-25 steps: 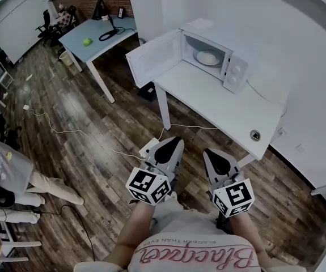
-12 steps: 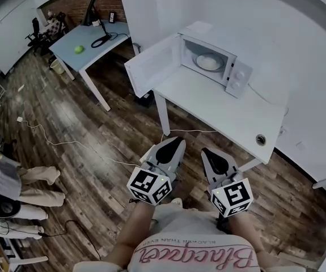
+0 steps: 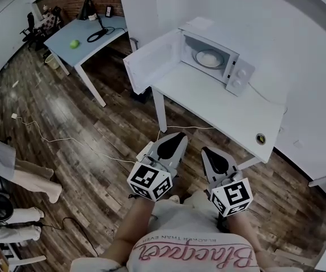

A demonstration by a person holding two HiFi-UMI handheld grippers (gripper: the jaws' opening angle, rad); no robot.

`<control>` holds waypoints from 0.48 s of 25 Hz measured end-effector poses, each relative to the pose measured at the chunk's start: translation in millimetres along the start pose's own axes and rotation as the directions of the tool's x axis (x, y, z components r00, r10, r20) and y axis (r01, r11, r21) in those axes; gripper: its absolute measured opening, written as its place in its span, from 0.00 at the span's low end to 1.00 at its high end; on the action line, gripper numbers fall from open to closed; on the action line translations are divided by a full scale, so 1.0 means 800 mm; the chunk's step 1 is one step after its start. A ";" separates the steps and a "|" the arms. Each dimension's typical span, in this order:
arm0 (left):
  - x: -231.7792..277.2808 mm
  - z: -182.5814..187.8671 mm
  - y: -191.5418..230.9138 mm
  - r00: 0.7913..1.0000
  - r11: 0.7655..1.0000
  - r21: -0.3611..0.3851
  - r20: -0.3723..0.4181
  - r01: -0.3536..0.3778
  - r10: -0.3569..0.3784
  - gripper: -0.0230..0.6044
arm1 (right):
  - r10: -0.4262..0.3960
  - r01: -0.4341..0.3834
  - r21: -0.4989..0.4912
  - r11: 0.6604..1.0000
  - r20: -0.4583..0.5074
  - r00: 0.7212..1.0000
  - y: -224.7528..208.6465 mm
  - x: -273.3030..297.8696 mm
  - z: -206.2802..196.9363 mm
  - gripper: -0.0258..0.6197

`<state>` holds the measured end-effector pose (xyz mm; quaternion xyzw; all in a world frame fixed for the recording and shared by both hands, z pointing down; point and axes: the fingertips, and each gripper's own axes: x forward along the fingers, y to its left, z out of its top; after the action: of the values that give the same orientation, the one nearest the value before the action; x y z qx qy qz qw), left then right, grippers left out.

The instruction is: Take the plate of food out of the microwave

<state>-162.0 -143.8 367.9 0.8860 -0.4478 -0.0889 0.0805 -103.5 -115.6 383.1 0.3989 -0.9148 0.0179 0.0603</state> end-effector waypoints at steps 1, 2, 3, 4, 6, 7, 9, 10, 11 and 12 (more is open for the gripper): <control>0.001 0.000 0.001 1.000 1.000 -0.001 -0.003 0.003 -0.003 0.08 | -0.004 0.004 0.002 1.000 0.000 1.000 -0.001 0.001 0.001 0.05; 0.002 0.000 0.002 1.000 1.000 -0.002 -0.006 0.006 -0.006 0.08 | -0.009 0.009 0.005 1.000 -0.001 1.000 -0.002 0.002 0.001 0.05; 0.002 -0.001 0.003 1.000 1.000 -0.003 -0.009 0.008 -0.008 0.08 | -0.015 0.015 0.009 1.000 -0.003 1.000 -0.002 0.003 0.000 0.05; 0.003 -0.002 0.005 1.000 1.000 -0.004 -0.013 0.011 -0.011 0.08 | -0.021 0.021 0.014 1.000 -0.006 1.000 -0.004 0.004 -0.002 0.05; 0.006 -0.006 0.009 1.000 1.000 -0.006 -0.018 0.012 -0.013 0.08 | -0.030 0.030 0.021 0.999 -0.012 0.999 -0.007 0.007 -0.006 0.05; 0.007 -0.008 0.012 1.000 1.000 -0.008 -0.019 0.011 -0.012 0.08 | -0.030 0.031 0.023 0.999 -0.015 0.999 -0.008 0.009 -0.009 0.05; 0.009 -0.011 0.017 1.000 1.000 -0.012 -0.020 0.006 -0.006 0.08 | -0.026 0.026 0.024 0.999 -0.021 0.999 -0.010 0.014 -0.013 0.05; 0.010 -0.013 0.020 1.000 1.000 -0.014 -0.022 0.003 -0.004 0.08 | -0.023 0.024 0.024 0.999 -0.023 0.999 -0.011 0.017 -0.015 0.05; 0.011 -0.014 0.022 1.000 1.000 -0.015 -0.025 0.001 -0.002 0.08 | -0.021 0.022 0.026 0.999 -0.024 0.999 -0.012 0.021 -0.015 0.05; 0.013 -0.015 0.025 1.000 1.000 -0.016 -0.027 0.000 0.000 0.08 | -0.020 0.020 0.027 0.999 -0.024 1.000 -0.014 0.024 -0.015 0.05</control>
<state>-168.9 -163.1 383.0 0.8865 -0.4461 -0.0802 0.0935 -107.2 -136.6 397.4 0.4086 -0.9097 0.0344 0.0659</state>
